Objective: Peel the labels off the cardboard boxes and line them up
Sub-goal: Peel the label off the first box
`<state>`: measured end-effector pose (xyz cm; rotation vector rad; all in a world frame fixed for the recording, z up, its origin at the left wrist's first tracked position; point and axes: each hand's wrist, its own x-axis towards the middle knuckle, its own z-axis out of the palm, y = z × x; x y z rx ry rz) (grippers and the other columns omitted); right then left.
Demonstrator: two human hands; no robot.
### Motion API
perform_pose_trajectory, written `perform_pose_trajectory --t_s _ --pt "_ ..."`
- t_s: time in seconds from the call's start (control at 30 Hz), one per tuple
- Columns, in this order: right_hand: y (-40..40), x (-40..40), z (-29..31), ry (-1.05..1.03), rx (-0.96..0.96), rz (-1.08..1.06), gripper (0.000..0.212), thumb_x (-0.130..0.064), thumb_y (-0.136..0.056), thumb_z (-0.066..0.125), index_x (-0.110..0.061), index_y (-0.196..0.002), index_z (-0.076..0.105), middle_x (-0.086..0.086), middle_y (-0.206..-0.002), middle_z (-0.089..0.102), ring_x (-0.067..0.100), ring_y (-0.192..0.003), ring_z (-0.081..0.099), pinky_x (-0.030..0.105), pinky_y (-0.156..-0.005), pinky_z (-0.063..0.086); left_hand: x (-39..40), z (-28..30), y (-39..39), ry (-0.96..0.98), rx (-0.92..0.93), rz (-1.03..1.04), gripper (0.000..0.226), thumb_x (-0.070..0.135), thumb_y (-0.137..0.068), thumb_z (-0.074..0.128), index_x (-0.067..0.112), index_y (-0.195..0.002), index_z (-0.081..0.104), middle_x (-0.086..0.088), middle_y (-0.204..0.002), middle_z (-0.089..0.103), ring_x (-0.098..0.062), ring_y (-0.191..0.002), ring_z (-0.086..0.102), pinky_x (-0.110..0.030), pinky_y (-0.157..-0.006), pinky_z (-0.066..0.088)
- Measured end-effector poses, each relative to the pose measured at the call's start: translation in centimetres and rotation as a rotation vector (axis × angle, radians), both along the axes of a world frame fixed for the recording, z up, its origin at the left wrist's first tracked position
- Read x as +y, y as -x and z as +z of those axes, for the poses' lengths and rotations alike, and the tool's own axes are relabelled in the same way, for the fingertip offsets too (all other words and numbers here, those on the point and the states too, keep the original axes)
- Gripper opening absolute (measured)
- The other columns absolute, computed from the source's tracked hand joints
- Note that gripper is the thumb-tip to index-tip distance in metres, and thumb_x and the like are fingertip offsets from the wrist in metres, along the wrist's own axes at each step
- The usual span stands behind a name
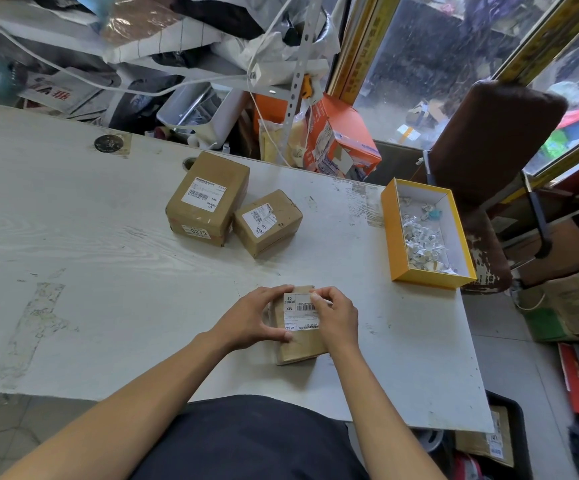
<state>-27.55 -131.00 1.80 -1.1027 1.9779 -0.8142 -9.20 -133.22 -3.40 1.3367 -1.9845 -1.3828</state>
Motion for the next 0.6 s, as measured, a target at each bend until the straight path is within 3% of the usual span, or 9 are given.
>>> perform_pose_trajectory --t_s 0.6 --pt "0.00 0.06 0.11 0.000 0.020 0.003 0.012 -0.018 -0.093 0.059 -0.011 -0.087 0.066 -0.002 -0.082 0.068 -0.003 -0.072 0.060 0.005 -0.052 0.040 -0.02 0.05 0.01 0.003 -0.005 0.000 0.093 0.052 -0.064 0.086 0.042 -0.144 0.040 0.012 -0.134 0.052 -0.002 -0.123 0.047 -0.025 -0.102 0.039"
